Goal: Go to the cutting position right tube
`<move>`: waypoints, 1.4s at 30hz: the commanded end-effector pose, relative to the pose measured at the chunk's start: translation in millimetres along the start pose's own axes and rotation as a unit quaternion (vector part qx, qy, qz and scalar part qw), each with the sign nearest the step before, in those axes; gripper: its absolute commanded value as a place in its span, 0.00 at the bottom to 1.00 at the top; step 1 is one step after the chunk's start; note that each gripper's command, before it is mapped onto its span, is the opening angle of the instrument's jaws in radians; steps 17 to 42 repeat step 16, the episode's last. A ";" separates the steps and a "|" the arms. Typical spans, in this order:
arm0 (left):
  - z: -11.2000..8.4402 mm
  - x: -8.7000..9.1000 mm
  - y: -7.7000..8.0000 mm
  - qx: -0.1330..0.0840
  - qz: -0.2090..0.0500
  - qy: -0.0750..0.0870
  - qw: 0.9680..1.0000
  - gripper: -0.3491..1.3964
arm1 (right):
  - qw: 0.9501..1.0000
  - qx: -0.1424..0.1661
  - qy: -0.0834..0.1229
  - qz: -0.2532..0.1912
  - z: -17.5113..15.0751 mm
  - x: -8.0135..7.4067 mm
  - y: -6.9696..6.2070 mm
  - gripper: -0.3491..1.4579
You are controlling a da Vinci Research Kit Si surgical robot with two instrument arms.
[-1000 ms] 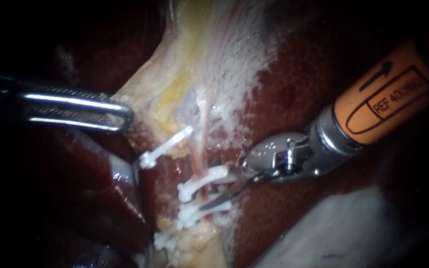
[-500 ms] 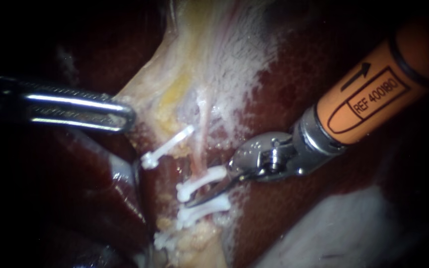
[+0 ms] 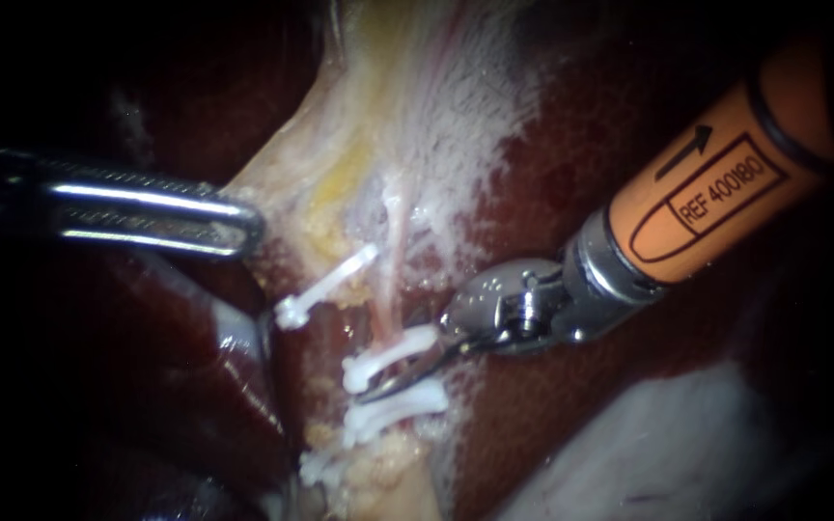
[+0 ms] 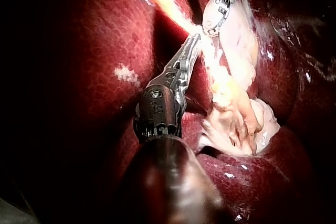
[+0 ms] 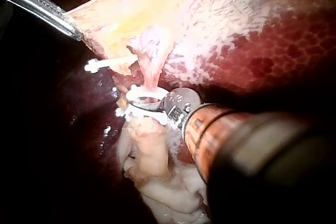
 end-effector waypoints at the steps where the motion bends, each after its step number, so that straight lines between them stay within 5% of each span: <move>1: 0.0 0.0 0.0 0.000 0.000 0.000 1.000 0.00 | 1.000 0.000 0.000 0.000 0.0 0.0 0.0 0.36; 42: 0.0 0.0 0.1 0.000 0.000 0.000 1.000 0.00 | 1.000 0.003 -0.002 0.000 -0.1 -0.1 -0.1 0.35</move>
